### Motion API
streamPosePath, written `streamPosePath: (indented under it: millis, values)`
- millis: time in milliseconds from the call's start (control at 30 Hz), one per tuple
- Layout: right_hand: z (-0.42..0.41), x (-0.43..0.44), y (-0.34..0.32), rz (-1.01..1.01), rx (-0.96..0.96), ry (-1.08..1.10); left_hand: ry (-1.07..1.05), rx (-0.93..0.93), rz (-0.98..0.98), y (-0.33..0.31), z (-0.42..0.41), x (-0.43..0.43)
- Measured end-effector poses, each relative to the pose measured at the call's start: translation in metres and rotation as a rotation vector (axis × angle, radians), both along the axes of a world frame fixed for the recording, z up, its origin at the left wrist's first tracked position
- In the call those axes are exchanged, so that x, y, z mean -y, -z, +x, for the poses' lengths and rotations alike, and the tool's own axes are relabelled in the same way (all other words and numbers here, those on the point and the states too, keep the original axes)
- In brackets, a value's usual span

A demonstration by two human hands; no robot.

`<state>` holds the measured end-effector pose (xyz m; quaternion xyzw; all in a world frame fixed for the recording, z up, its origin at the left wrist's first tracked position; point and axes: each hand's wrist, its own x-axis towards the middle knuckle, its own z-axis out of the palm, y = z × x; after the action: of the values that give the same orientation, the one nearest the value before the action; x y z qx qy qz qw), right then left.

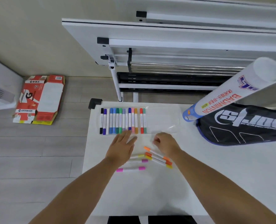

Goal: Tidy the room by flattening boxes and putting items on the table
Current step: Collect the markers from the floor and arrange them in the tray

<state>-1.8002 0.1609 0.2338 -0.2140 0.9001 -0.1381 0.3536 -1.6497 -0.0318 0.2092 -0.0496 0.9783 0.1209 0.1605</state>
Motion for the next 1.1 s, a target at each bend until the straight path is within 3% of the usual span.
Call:
streamPosePath:
  millis: [167, 433, 900, 1100]
  values:
    - [0.027, -0.047, 0.004, 0.131, -0.033, -0.127, 0.035, 0.001, 0.000, 0.006, 0.032, -0.019]
    - [0.037, -0.033, 0.016, 0.092, -0.100, -0.196, 0.034, -0.098, 0.071, 0.008, 0.037, -0.020]
    - [-0.012, -0.021, -0.028, -0.078, 0.153, 0.268, 0.050, -0.206, 0.024, -0.013, -0.008, -0.012]
    - [-0.026, -0.007, -0.023, -0.089, 0.248, 0.333, 0.037, -0.202, 0.003, -0.010, -0.019, -0.009]
